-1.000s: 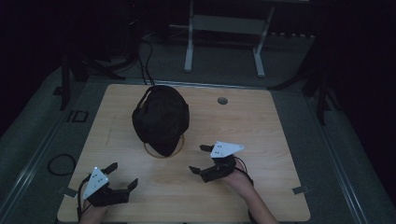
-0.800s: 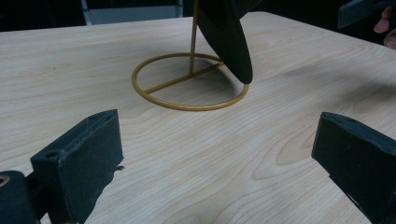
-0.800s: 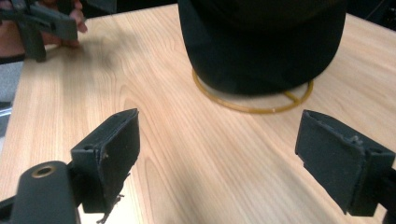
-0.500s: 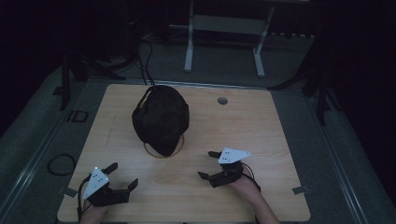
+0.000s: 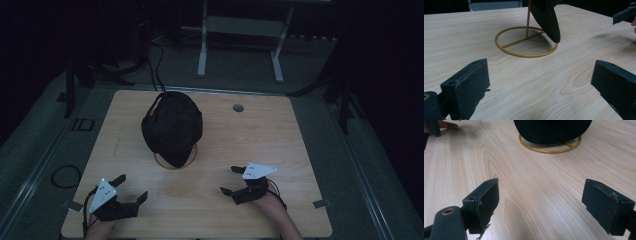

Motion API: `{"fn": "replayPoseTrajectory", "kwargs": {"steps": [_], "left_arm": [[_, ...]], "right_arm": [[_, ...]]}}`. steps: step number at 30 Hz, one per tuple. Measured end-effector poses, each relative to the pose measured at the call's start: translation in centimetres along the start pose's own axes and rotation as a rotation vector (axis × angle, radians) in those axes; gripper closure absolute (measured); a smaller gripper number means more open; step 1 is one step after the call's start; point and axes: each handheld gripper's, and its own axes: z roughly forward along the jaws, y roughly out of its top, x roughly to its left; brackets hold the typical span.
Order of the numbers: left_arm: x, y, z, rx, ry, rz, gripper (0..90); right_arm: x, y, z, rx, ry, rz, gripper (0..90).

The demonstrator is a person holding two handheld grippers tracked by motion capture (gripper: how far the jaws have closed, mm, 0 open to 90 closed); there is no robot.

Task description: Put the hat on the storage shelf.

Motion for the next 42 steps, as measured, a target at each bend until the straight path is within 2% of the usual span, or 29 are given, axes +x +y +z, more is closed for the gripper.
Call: {"fn": "replayPoseTrajectory", "kwargs": {"steps": [13,26,31,42], "left_arm": [[0.0,0.0,0.0,0.002,0.002,0.002,2.3],[-0.1,0.0,0.1,0.004,0.000,0.003,2.3],[-0.1,0.0,0.1,0.005,0.000,0.006,2.3],[-0.1,-0.1,0.0,0.004,-0.004,0.000,2.3]], "right_arm": [[-0.9,-1.6,-2.0,0.002,-0.060,0.030,14.3],[-1.8,-3.3,-4.2,0.008,-0.100,0.056,14.3],[-2.0,-3.5,-4.7,0.009,-0.105,0.064,14.4],[-2.2,-3.8,-4.6,0.014,-0.115,0.063,14.4]]}}
